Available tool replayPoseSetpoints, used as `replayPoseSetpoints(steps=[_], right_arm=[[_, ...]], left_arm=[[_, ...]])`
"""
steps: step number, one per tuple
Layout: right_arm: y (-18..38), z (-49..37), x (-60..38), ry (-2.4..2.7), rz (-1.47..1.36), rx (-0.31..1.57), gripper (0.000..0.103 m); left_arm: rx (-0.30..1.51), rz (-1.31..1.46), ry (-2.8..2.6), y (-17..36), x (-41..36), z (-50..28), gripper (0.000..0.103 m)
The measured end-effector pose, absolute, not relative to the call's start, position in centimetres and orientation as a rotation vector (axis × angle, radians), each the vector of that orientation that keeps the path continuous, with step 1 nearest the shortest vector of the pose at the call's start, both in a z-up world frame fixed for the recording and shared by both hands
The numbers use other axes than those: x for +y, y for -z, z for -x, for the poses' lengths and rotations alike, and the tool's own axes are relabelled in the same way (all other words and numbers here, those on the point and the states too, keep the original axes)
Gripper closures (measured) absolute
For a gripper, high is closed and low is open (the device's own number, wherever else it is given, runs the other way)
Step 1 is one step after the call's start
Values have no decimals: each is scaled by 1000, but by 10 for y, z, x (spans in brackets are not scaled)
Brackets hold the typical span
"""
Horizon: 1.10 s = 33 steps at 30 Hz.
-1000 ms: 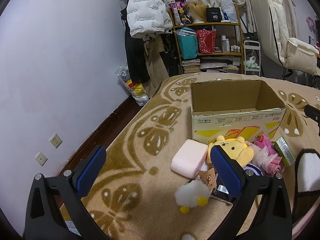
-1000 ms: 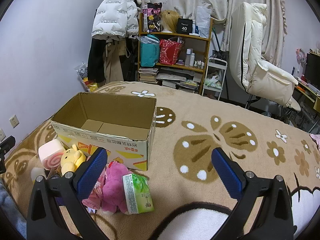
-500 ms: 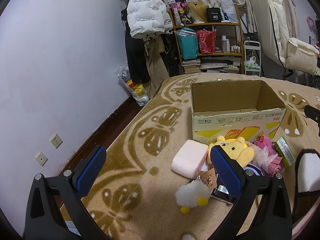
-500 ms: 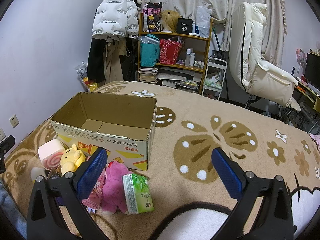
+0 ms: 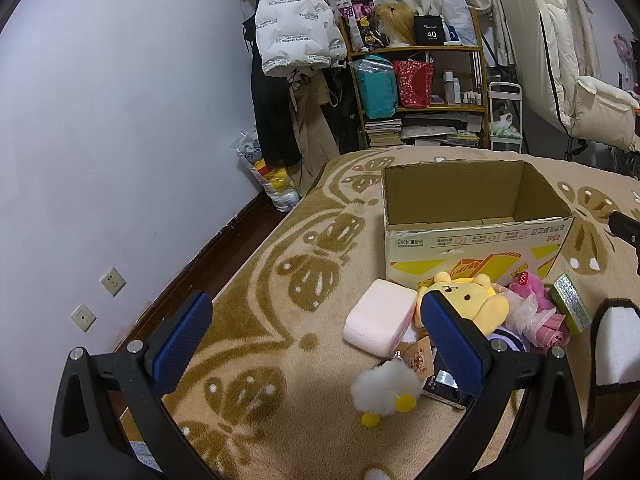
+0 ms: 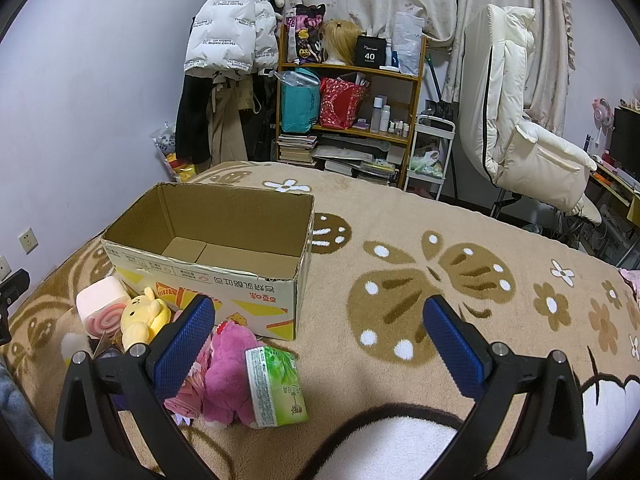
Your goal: Organize soft objects
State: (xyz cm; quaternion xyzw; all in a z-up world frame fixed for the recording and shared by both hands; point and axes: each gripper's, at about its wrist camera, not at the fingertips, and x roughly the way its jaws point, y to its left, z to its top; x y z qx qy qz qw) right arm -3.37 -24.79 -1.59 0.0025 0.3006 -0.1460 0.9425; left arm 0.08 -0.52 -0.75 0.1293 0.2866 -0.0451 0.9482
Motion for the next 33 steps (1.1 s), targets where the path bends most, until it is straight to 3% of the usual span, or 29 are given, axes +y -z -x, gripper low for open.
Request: replayPoseSetpoints(steps=[18,33], right_arm=[[16,33,-248,298,-4,615,0],[35,21,-252,258,-28,705,0]], left_arm=[[585,-264,90,7,-5,-1,0],[772,-242,112,36,-6,-26,0]])
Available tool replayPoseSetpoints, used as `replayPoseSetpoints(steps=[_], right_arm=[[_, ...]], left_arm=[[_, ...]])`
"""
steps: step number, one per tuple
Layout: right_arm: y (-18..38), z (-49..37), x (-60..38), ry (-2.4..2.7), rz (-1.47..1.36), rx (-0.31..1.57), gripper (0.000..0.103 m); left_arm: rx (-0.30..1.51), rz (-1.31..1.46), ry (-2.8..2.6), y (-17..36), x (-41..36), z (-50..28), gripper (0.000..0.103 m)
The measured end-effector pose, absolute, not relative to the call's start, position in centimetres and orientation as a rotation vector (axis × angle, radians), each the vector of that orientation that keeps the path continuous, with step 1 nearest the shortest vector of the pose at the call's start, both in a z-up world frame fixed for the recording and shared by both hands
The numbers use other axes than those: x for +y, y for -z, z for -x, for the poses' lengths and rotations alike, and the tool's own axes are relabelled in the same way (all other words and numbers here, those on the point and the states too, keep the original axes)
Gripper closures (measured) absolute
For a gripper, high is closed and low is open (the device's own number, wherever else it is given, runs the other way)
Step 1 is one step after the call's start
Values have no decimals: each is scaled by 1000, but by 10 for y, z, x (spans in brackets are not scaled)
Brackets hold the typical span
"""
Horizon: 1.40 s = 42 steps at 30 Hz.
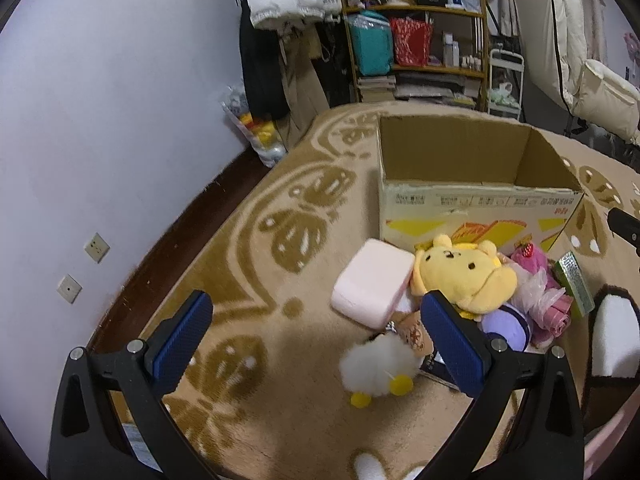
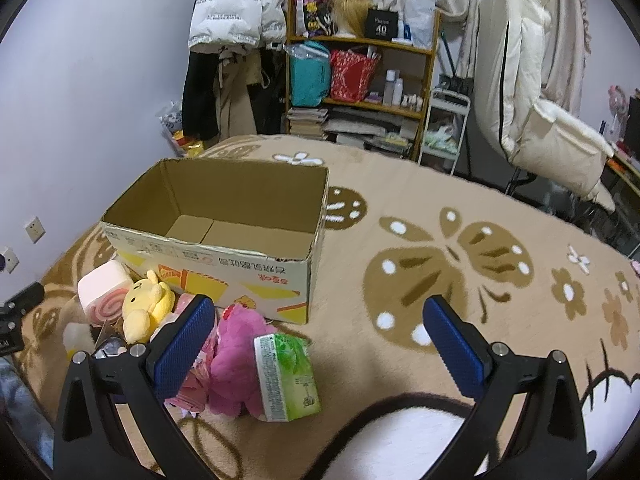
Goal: Organize soft objects
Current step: 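Grasp the white fluffy chick with left tool while right tool grasps green tissue pack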
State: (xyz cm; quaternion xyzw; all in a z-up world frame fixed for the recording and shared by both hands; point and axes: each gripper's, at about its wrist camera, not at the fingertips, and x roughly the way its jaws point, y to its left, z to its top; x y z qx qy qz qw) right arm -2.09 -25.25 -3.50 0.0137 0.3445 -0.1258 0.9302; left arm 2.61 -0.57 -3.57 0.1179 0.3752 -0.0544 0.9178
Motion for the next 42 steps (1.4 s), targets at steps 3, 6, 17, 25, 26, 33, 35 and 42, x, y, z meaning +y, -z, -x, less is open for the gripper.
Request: replayPoseSetpoints(steps=[3,6,17,25,26,33,35,42], right_arm=[[40,14,-256,244,-54,739,0],[44,9,-259,235,-78,770,0],[74,-17,-272,205,-168,906,0],[97,-28,-273,163,-192,998,9],[100,-29,-273,154,-195,1009,9],[113,-36,-271,118,-201,1070,26],[117,-39,-271,111,-197,1087,28],[125,-41,-271,97,-203,1117,40]], left_arm=[[795,-258,113,41,-10,-32,0],[826,-278,114,51,-17,-39,0],[967,-261,128,82,-19,-61,0],[1050,-223,154,96,-21,-67,0],[1059,-223,156,98,-22,-68,0],[1090,-241,150,107,-24,-68,0],[1104,-222,144,108,-20,-69,0],[1165,-163,141,114,-12,-72,14]])
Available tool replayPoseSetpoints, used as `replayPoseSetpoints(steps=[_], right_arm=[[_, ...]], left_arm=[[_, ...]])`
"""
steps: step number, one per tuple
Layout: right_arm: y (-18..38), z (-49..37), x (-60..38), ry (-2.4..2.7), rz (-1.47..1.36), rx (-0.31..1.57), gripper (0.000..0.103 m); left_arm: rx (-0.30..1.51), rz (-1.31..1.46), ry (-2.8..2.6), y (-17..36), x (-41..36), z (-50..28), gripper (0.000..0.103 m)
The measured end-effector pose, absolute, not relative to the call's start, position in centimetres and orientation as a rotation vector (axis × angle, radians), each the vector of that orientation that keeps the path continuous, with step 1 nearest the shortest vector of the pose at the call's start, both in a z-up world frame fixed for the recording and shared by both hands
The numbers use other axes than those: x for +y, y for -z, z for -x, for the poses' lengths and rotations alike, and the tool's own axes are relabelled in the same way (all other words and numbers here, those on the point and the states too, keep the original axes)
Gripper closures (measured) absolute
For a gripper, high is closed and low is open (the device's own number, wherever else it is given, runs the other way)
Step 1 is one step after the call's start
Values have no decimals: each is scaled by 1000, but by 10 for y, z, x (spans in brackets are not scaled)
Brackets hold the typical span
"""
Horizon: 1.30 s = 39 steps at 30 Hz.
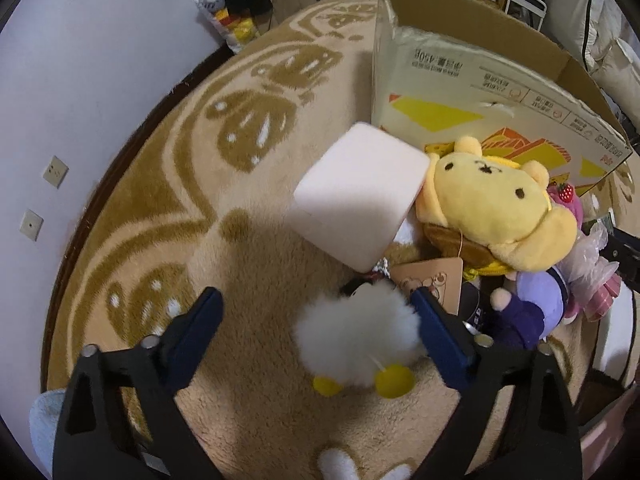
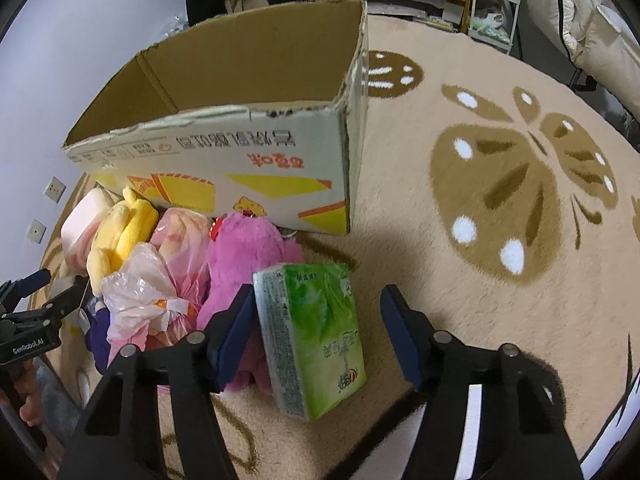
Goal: Organize soft objects
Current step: 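Grasp the white fluffy chick with left tool while right tool grasps green tissue pack, then carry chick and tissue pack over the box and open both tools to drop them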
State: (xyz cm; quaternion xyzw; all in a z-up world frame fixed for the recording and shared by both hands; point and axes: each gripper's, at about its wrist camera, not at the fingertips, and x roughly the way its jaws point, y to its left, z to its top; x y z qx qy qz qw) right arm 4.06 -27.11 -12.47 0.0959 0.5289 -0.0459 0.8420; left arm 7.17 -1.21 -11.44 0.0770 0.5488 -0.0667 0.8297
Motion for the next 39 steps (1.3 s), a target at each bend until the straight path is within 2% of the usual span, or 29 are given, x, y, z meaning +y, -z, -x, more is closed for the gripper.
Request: replayPoseSetpoints(steps=[3,5,8,10,18,24,39], right_arm=[[127,-41,-270,85,-208,1130,41],[128,-42,-270,81,-210,1129,42],[130,-43,-272,73,-225,1135,55],[131,-43,-272,56,-239,1135,55],[126,-41,-264,48,-210,1111,60],[105,-31,-261,23,-211,1023,62],[50,-1,-253,-11,-175,766,63]], left_arm=[[1200,-138,160,119,-12,-71,28],[1230,-114,180,122,-12,-70,42],[1259,-104,208,127,-14,-69,60],[1264,-113,223,128,-18,-66,67],[1209,-163,224,120,-23,-60,70],[1121,-191,207,100,-21,-49,70],[799,-201,162,31,-16,-10,70]])
